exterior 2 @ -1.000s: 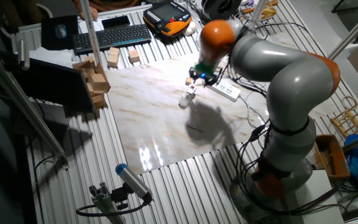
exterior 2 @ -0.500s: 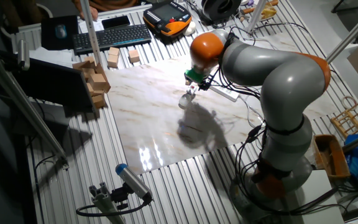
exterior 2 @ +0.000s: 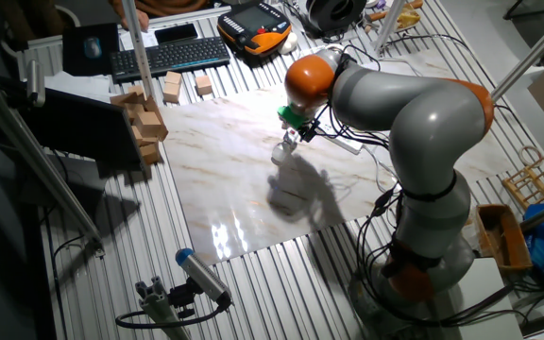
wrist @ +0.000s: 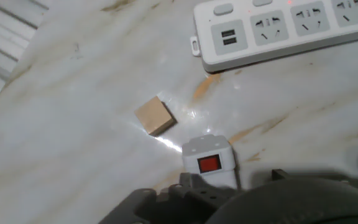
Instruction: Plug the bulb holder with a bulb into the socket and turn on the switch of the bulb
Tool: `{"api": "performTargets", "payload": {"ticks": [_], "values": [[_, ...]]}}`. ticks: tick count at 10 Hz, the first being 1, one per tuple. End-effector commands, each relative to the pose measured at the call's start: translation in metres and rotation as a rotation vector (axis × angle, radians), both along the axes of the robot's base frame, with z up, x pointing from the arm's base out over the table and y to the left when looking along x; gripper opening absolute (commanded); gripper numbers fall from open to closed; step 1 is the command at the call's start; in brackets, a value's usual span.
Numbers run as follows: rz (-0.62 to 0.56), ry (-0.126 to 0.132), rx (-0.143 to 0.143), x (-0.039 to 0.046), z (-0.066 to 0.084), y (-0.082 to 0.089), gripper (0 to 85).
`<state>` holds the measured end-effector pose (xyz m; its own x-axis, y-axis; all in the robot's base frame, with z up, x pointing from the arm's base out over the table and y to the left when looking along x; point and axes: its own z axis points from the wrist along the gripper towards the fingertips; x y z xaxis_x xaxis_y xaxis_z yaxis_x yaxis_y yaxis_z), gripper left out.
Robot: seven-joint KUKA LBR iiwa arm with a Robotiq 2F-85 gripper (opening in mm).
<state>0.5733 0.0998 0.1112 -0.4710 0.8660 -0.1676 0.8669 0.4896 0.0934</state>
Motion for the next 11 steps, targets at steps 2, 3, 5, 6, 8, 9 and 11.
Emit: {"api": "performTargets", "payload": {"ticks": [2, 3, 5, 6, 8, 9, 11], "values": [[-0.001, -0.023, 0.0, 0.0005, -0.012, 0.001, 68.0], [-0.002, -0.032, 0.003, 0.0013, -0.017, 0.001, 68.0], [-0.003, -0.046, 0.013, 0.0023, -0.022, 0.001, 68.0], [-0.012, -0.062, 0.007, 0.0021, -0.024, 0.001, 68.0], [-0.022, -0.081, 0.004, 0.0018, -0.025, 0.002, 68.0], [-0.018, -0.08, 0.003, 0.0024, -0.025, 0.001, 68.0], [-0.01, -0.073, 0.01, 0.0026, -0.024, 0.001, 68.0]]}}
